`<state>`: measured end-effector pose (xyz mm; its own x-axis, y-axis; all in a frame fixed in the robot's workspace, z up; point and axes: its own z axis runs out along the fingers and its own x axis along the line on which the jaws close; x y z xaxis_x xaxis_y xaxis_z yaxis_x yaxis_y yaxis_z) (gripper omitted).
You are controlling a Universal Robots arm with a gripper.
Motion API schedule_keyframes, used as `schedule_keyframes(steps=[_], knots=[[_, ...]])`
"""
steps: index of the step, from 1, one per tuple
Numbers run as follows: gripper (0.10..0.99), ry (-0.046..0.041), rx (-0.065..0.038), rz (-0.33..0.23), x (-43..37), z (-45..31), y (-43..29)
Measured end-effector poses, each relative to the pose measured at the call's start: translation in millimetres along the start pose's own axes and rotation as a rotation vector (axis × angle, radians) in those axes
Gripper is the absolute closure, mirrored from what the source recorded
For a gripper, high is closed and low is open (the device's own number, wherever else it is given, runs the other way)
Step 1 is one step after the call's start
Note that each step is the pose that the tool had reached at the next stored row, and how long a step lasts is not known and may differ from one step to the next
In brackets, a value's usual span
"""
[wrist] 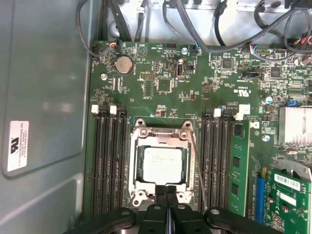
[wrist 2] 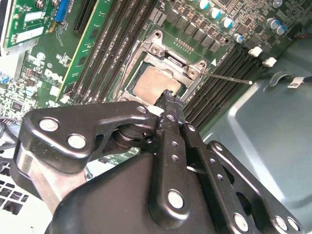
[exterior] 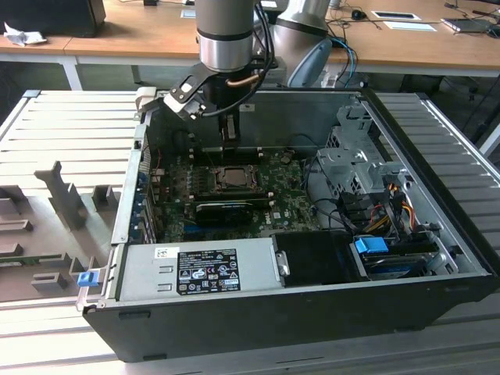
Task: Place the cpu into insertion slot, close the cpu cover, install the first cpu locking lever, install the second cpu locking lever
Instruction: 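Install the first cpu locking lever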
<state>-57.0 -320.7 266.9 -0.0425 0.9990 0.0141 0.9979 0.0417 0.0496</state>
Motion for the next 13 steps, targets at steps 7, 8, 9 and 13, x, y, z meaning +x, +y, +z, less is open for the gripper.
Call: schedule_keyframes(steps=[7,8,9,13], knots=[[0.980,-0.0001,0.001,0.001,0.2,-16.3,0.8],[0.980,-0.0003,0.001,0.001,0.2,-18.1,0.9],[0.980,-0.0003,0.001,0.001,0.3,-22.5,1.2],[0.980,-0.0005,0.002,0.001,0.5,-34.2,1.8]])
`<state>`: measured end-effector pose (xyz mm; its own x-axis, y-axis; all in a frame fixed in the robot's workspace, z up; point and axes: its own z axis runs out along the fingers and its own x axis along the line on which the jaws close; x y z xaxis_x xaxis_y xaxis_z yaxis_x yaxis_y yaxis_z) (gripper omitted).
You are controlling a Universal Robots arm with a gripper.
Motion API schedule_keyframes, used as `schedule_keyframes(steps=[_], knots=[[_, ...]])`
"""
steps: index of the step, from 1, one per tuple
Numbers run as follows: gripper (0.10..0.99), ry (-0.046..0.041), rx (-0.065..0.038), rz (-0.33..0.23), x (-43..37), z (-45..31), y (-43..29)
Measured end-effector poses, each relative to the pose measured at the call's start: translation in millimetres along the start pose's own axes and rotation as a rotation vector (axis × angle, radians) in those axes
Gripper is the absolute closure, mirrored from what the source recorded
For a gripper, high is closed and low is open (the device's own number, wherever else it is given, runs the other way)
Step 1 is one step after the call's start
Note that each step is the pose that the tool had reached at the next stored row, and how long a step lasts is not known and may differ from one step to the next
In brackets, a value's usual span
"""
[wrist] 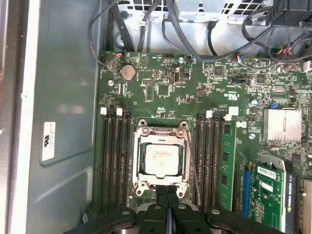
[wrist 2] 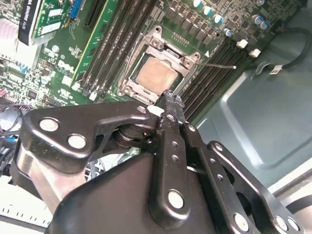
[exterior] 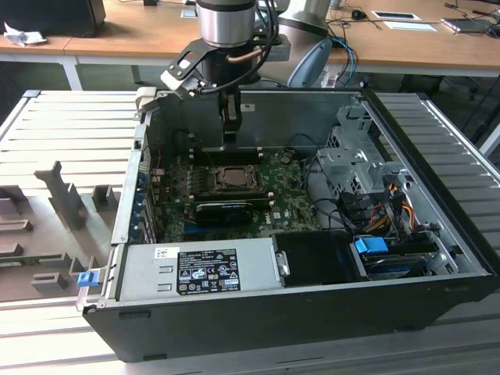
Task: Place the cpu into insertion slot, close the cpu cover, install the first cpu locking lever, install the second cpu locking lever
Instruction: 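Install the first cpu locking lever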
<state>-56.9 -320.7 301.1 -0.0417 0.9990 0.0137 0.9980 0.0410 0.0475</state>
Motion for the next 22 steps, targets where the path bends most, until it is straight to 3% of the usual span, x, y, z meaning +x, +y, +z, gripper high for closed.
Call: schedule_keyframes(steps=[4,7,20,22], knots=[[0.980,0.0004,0.000,-0.004,0.1,-2.3,0.1],[0.980,0.0024,0.001,-0.052,0.0,-2.4,0.1],[0.980,0.0166,0.005,-0.358,0.0,-2.3,0.1],[0.980,0.0179,0.005,-0.384,0.0,-2.3,0.1]])
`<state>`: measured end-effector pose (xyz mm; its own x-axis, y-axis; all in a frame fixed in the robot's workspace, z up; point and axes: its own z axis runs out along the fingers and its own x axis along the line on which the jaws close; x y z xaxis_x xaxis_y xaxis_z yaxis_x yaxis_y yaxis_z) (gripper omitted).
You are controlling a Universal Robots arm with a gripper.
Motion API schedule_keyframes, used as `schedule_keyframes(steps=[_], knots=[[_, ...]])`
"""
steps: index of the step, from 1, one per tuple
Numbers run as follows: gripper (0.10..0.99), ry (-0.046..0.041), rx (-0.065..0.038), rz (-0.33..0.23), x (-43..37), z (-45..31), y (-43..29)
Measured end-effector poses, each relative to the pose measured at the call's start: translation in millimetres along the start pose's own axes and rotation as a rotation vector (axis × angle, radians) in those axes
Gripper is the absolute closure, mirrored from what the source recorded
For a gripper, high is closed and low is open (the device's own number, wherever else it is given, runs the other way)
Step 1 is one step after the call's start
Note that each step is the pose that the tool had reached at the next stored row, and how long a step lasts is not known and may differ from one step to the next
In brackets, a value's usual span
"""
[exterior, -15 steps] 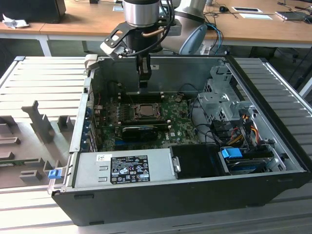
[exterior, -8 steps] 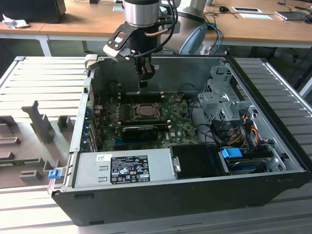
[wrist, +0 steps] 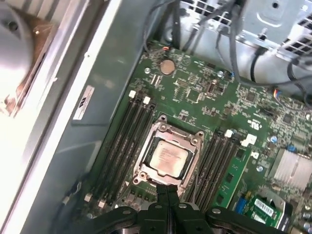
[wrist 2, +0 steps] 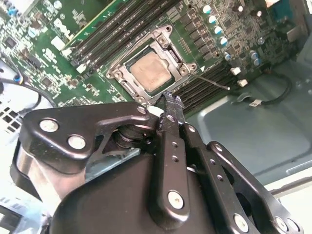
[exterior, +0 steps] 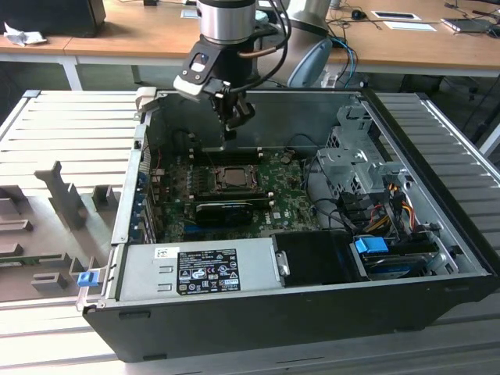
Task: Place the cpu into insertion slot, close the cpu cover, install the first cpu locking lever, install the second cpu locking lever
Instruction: 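Install the first cpu locking lever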
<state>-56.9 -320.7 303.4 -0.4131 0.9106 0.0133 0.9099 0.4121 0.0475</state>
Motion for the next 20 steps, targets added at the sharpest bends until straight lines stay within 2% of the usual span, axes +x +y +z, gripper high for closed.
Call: schedule_keyframes(steps=[6,20], knots=[[0.980,0.0075,0.002,-0.159,0.0,0.0,0.0],[0.980,0.0162,0.005,-0.341,0.0,0.1,0.0]])
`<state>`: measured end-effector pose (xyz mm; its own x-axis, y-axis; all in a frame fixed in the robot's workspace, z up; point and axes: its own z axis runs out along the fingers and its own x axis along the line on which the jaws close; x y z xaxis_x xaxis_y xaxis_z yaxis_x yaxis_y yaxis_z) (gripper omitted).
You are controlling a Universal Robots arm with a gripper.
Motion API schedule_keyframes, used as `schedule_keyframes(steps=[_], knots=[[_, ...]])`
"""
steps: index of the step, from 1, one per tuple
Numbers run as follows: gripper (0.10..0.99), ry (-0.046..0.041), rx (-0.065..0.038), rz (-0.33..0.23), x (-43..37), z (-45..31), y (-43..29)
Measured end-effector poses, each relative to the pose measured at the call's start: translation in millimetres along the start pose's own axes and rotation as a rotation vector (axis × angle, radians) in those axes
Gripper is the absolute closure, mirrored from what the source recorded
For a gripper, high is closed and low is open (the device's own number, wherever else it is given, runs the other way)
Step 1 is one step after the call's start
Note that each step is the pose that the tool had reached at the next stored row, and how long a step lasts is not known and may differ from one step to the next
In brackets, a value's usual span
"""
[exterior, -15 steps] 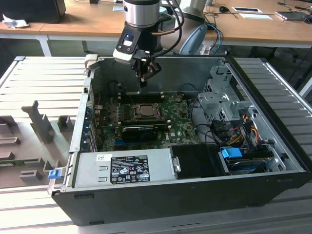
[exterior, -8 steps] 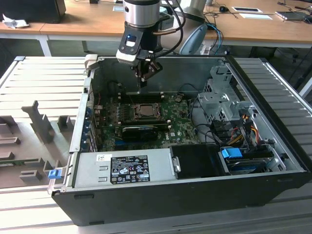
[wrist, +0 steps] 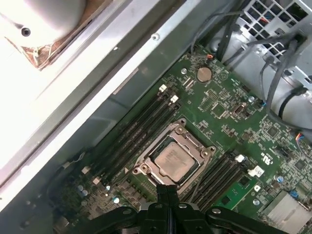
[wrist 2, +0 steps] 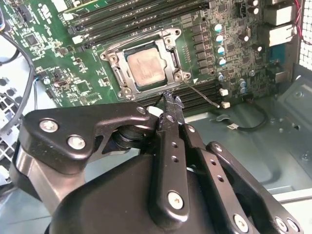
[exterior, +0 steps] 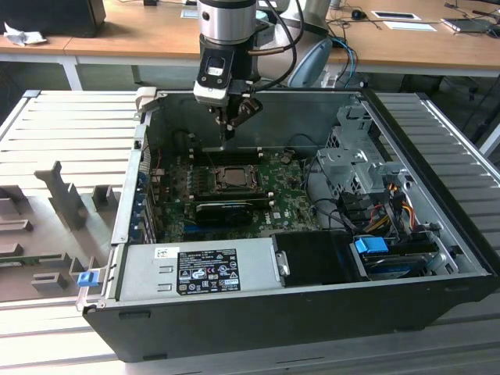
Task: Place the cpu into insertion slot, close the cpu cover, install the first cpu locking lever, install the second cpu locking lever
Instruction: 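Install the first cpu locking lever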
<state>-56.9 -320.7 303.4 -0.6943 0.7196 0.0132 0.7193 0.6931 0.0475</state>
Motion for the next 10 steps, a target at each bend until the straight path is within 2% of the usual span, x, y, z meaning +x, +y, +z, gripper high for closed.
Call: schedule_keyframes(steps=[2,10], knots=[[0.980,0.0017,0.000,-0.034,0.0,0.0,0.0],[0.980,0.0048,0.001,-0.099,0.0,0.0,0.0]])
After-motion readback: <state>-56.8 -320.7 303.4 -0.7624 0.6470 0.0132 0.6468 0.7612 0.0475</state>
